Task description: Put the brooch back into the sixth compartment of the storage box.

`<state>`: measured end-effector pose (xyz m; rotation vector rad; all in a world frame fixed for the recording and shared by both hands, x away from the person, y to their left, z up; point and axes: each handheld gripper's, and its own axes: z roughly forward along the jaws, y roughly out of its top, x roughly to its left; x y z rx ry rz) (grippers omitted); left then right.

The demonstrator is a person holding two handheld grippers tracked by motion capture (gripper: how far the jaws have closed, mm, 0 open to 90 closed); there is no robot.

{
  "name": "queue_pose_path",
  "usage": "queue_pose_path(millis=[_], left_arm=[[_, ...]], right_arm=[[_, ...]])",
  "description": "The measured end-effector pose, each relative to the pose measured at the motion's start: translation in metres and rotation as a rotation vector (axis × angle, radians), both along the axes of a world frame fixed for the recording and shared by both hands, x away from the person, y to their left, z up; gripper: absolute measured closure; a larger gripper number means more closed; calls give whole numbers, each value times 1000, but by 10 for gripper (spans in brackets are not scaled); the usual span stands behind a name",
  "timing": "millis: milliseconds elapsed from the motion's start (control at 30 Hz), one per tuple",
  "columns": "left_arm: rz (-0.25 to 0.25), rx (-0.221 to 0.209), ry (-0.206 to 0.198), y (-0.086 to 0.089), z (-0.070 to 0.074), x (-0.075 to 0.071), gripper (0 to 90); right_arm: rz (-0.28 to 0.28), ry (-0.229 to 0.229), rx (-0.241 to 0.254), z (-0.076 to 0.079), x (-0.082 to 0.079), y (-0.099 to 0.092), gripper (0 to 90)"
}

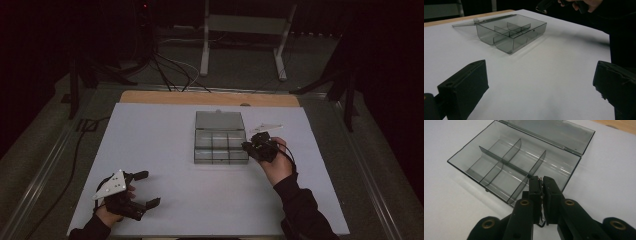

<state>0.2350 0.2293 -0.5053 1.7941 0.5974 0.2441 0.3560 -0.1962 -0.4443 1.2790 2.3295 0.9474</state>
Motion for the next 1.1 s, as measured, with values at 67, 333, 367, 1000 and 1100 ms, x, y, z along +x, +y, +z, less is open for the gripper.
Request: queue_pose_path(millis=[67,333,367,1000,1100], left_arm=[[0,0,0,0,0,0,15],[0,0,-1,0,0,0,15],[0,-2,1,0,0,0,15],[0,-1,1,0,0,0,15],[0,-1,1,0,0,0,15]], right_arm=[[3,3,-4,-2,2,2,853],[11,13,-14,-7,6,7,853],[12,13,-14,-7,7,8,853],[30,36,-27,-18,13,18,853],[35,40,-31,-19,14,19,852]])
